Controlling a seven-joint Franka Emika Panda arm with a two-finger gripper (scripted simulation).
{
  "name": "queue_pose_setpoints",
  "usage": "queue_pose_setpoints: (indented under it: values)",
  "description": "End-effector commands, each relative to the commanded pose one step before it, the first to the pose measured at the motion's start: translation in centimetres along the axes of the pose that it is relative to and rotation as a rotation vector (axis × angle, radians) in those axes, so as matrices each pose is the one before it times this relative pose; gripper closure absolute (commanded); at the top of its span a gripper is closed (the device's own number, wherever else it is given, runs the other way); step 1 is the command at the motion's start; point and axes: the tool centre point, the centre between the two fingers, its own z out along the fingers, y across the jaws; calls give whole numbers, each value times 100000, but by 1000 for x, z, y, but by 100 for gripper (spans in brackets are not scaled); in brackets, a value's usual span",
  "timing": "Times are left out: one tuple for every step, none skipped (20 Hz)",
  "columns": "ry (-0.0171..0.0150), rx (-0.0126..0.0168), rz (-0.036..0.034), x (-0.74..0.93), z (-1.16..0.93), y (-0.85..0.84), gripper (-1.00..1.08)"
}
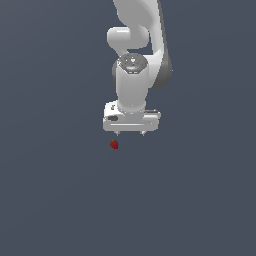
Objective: Pick up the object and move it to a goal position.
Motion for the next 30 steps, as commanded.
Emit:
queue_pose_setpoints:
  values:
    - [0, 0, 0, 0, 0, 1, -92]
    - [0, 0, 0, -8, -34, 7, -92]
    - [-44, 47, 140, -17, -74, 114, -92]
    - [-52, 57, 166, -32, -135, 144, -92]
    - [-73, 81, 234, -46, -188, 203, -92]
    - [-97, 110, 313, -61, -236, 269, -92]
    - [-95, 112, 312, -66, -241, 271, -92]
    - [-76, 94, 258, -55, -186, 223, -92]
    - [-54, 69, 188, -43, -132, 164, -92]
    - [-38, 51, 141, -28, -73, 119, -92]
    - [-14, 22, 64, -13, -19, 54, -92]
    - [0, 0, 0, 9, 35, -6, -92]
    - [26, -39, -110, 14, 4, -88, -92]
    - [4, -19, -66, 12, -34, -54, -92]
    - [0, 0, 0, -1, -5, 1, -92]
    - [-1, 18, 67, -11, 50, 53, -92]
    - [6, 15, 67, -20, 102, 61, -92]
    - [10, 21, 95, -29, 154, 85, -92]
    - [14, 24, 116, -38, 206, 105, -92]
    - [21, 33, 165, -49, 256, 143, -92]
    - [23, 34, 178, -59, 308, 159, -92]
    - [29, 40, 224, -72, 355, 195, -92]
    - [32, 41, 243, -85, 402, 214, -92]
    - [36, 43, 279, -100, 447, 244, -92]
    - [40, 44, 311, -118, 496, 271, -92]
    - [44, 44, 347, -137, 541, 301, -92]
    - [49, 42, 379, -157, 587, 328, -92]
    - [53, 37, 409, -180, 633, 353, -92]
    - [58, 32, 448, -205, 677, 384, -92]
    - [63, 24, 489, -234, 720, 415, -92]
